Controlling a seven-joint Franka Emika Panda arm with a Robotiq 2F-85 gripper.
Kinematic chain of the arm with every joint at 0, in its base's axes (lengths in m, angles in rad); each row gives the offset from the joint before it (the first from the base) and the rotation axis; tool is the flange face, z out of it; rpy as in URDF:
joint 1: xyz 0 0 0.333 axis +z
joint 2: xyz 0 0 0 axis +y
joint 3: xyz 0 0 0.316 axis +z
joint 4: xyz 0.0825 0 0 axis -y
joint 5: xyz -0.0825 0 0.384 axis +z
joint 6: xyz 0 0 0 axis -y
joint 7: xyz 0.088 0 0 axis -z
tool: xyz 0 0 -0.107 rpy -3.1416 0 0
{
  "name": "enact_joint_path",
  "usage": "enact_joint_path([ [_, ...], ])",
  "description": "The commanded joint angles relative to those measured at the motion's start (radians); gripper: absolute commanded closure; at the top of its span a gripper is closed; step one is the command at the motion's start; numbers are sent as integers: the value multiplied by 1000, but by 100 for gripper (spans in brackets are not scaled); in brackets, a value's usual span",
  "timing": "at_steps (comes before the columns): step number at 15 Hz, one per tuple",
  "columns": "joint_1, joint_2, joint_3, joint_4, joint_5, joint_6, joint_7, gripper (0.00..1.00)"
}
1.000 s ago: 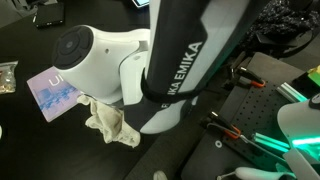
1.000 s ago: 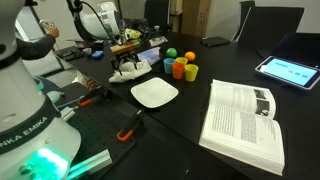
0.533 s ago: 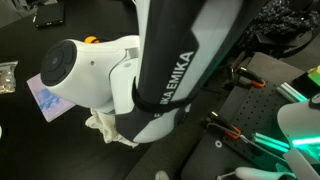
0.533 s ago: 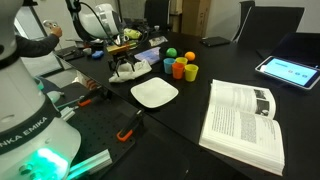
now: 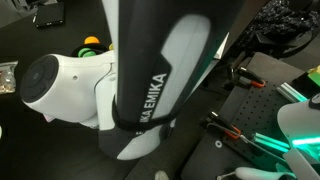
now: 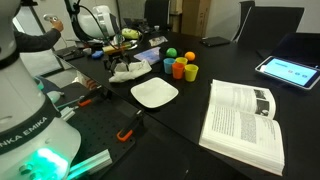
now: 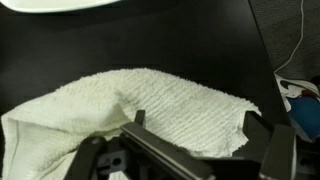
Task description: Use the white towel to clean the plate
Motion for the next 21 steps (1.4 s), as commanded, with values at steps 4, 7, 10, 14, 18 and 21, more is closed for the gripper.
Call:
enact_joint_path([
  [4,-39,26,56,78,-1,-4,-8,0],
  [7,-73,43,75,98,14,1,-30,0],
  [10,-106,61,93,112,24,9,-50,0],
  [14,-153,87,114,124,36,16,-82,0],
  [18,-198,96,138,120,52,19,-118,0],
  [21,-235,95,161,108,77,22,-154,0],
])
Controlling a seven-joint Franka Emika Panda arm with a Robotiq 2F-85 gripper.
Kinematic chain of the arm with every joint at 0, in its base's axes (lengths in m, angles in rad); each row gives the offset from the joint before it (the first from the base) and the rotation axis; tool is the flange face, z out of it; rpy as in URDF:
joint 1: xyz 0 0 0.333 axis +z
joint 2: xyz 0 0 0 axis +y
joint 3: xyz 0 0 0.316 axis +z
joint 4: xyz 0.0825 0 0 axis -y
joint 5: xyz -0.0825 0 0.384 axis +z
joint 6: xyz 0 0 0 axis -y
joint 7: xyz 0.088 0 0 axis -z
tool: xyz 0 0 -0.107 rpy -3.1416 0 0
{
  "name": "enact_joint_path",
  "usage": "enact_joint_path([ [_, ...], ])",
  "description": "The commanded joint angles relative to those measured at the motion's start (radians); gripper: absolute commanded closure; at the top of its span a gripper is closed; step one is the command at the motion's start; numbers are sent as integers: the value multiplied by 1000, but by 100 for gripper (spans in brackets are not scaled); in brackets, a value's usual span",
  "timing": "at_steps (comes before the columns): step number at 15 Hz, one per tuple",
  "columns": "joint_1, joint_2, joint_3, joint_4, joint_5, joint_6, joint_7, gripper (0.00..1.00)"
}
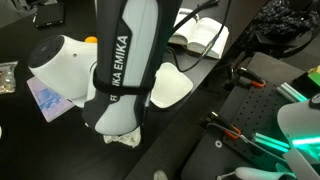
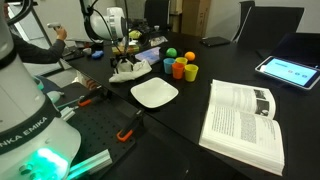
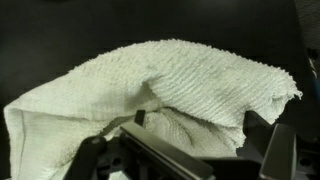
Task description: Use the white towel to clean the plate
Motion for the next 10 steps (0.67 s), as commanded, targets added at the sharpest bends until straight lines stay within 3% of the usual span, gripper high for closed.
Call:
enact_joint_path([
  [1,-58,4,43,-8,40,19,-66,0],
  [8,-139,2,96,-34,92,18,-157,2],
  [9,-149,1,103,-40,97,24,-170,26],
  [10,-162,2,115,-44,104,20,-188,26],
])
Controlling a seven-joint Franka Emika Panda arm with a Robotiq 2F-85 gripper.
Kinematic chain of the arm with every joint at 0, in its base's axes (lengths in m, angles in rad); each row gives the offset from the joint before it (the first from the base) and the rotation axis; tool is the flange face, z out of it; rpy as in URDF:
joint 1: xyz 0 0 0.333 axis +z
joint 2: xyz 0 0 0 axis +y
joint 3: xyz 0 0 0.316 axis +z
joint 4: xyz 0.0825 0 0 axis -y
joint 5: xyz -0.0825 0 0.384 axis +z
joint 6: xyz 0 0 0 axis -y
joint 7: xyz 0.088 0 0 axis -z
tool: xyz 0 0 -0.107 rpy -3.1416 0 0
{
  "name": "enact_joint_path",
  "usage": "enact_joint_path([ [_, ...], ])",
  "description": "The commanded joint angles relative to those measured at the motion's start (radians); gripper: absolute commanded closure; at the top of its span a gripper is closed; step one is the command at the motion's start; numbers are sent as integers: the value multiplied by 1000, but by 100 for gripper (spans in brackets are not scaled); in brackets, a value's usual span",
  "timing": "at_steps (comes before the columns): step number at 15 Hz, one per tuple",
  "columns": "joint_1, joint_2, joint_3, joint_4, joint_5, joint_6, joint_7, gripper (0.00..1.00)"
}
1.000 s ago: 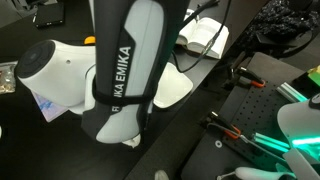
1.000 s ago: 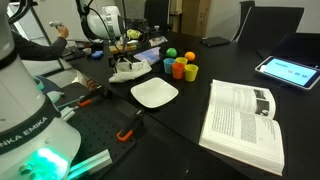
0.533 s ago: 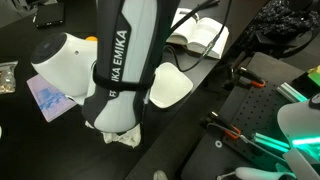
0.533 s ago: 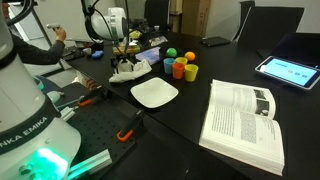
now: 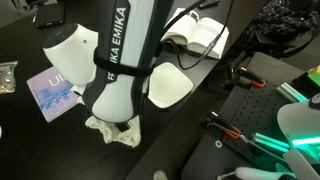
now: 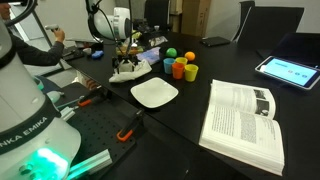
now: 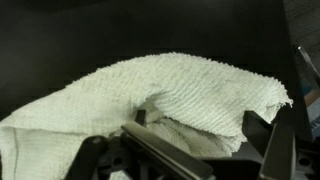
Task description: Use the white towel to clean the plate
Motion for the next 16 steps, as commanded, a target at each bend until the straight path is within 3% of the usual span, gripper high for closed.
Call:
enact_joint_path([
  [1,-53,-2,48,-25,34,22,-75,30],
  [8,-108,-2,96,-44,57,16,-149,86],
  [9,-72,0,63,-26,43,-2,-114,92],
  [10,-73,0,62,-27,43,-3,-115,74],
  [12,-72,0,60,-27,43,-3,-115,90],
  [16,-72,0,60,-27,42,-3,-115,92],
])
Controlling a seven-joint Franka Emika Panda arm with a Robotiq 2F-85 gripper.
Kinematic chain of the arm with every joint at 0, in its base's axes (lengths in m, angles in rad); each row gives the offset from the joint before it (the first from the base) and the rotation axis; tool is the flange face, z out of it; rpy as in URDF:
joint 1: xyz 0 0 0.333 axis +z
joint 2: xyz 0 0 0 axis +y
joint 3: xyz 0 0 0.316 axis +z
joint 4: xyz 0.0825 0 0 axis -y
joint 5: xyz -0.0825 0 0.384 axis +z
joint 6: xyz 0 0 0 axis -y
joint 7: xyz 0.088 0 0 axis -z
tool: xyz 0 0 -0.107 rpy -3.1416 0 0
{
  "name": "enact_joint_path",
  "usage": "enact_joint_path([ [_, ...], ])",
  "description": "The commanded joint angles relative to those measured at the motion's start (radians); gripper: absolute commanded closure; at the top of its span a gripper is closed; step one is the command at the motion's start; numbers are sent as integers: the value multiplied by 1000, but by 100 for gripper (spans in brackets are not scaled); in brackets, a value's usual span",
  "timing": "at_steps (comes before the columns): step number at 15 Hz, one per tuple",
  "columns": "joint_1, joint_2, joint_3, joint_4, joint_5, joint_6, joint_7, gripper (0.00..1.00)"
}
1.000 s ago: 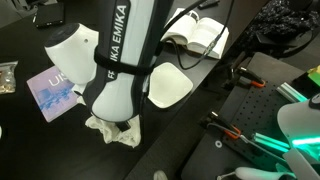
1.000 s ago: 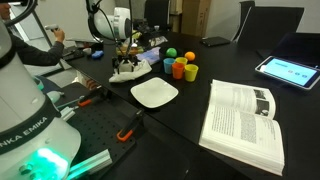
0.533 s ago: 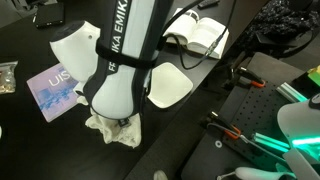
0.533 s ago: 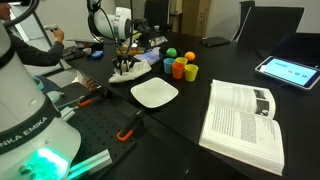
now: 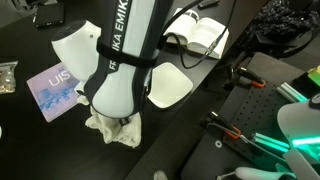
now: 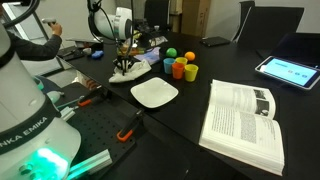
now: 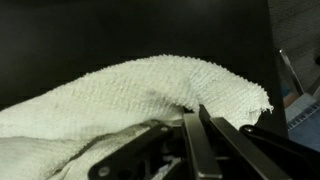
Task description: Use the white towel to clean the plate
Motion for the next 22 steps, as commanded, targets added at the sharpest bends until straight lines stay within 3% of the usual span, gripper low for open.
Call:
enact_joint_path([
  [1,7,0,-5,3,10,-2,-7,92],
  [14,7,0,-5,3,10,-2,-7,92],
  [16,10,-5,-8,0,8,-1,-4,100],
  [22,26,-30,-18,-7,6,-25,19,99],
])
